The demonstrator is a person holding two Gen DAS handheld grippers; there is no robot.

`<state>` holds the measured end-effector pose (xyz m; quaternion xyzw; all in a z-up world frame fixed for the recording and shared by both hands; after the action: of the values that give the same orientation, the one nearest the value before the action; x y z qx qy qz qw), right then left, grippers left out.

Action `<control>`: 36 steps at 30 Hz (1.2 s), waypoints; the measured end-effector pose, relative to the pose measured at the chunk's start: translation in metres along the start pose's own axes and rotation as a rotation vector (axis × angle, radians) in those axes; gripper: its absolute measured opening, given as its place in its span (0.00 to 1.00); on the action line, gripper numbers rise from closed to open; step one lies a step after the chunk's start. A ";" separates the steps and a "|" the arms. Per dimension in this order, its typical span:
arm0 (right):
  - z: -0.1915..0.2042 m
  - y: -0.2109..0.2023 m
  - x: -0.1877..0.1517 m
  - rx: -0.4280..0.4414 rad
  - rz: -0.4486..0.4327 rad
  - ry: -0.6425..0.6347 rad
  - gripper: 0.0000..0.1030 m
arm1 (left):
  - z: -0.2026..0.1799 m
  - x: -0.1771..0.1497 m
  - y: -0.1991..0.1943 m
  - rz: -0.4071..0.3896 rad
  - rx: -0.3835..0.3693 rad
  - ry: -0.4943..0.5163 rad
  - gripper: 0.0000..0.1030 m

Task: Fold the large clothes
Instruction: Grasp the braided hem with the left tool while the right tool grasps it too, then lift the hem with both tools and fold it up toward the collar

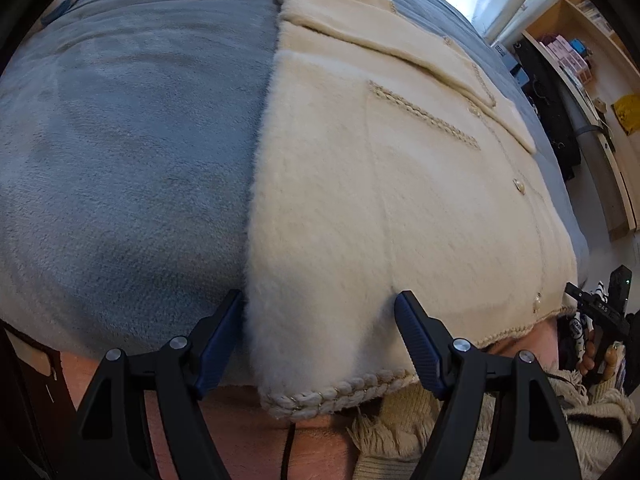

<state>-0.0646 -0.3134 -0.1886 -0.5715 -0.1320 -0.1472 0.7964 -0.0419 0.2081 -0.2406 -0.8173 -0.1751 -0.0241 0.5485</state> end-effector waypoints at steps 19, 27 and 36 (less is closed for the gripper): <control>0.068 -0.038 0.050 0.072 -0.112 -0.186 0.09 | -0.063 0.005 0.005 0.123 -0.226 -0.004 0.15; 0.098 -0.053 0.140 0.186 -0.231 -0.161 0.09 | -0.118 0.077 -0.032 -0.018 -0.460 -0.122 0.13; 0.082 -0.040 0.281 0.135 -0.326 -0.021 0.09 | -0.141 0.223 -0.052 -0.172 -0.475 -0.201 0.13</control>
<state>0.1753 -0.2710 -0.0215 -0.4892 -0.2407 -0.2590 0.7973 0.1723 0.1561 -0.0873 -0.9034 -0.2868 -0.0299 0.3174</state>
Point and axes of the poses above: each gripper's, at about its wrist camera, not at the fingertips, and y roughly the way its jaws point, z to its left, x to its top, the point moved 8 cm from there along y, roughly the way its jaws point, and after that the axes turned 9 degrees about -y, right-handed, at the moved point
